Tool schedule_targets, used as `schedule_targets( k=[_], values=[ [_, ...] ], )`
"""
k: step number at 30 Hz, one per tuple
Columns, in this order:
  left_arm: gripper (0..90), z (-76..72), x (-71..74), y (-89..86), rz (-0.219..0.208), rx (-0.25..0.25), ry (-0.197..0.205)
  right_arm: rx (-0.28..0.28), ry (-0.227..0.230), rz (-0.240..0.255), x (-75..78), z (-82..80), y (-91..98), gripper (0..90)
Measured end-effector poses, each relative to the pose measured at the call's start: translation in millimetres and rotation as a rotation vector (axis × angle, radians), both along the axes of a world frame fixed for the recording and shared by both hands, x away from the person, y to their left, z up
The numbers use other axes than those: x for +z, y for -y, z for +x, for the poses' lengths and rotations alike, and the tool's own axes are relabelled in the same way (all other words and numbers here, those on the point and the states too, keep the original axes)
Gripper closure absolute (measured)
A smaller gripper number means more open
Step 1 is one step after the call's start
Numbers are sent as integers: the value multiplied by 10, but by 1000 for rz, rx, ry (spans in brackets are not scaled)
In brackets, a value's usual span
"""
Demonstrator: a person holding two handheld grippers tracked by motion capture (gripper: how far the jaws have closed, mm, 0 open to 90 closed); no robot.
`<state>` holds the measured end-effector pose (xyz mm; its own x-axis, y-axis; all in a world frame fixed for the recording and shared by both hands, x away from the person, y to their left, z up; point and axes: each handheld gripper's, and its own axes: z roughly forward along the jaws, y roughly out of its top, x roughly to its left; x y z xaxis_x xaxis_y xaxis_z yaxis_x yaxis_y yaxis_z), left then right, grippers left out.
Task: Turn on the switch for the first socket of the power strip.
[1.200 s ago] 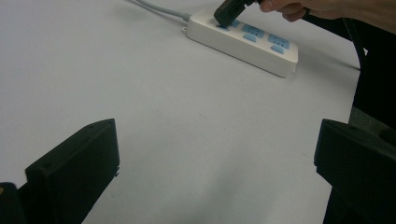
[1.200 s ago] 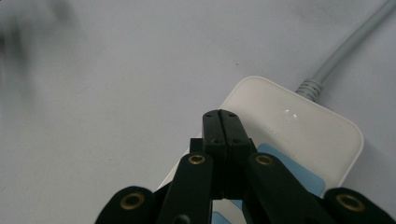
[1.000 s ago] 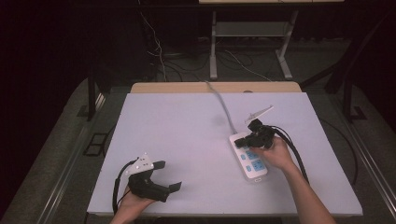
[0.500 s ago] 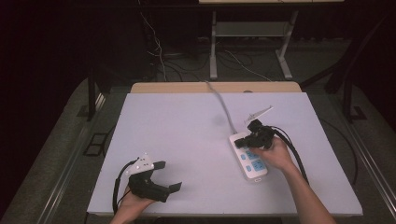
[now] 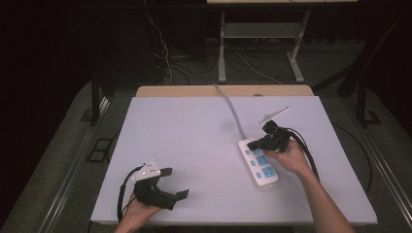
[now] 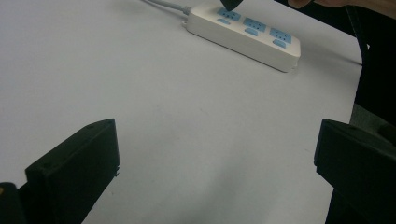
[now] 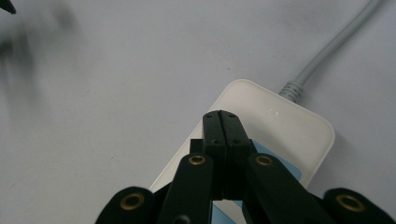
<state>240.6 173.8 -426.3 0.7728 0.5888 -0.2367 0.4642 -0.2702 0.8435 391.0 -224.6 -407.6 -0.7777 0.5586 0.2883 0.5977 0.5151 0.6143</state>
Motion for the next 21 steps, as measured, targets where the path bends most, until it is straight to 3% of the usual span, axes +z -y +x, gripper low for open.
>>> schedule_targets(
  k=[12,21],
  values=[
    [0,-5,1,0,0,1,1,-6,20,-17,160,-102,127,900],
    [0,-2,0,2,0,1,0,-10,31,-2,274,-200,219,900]
  ],
)
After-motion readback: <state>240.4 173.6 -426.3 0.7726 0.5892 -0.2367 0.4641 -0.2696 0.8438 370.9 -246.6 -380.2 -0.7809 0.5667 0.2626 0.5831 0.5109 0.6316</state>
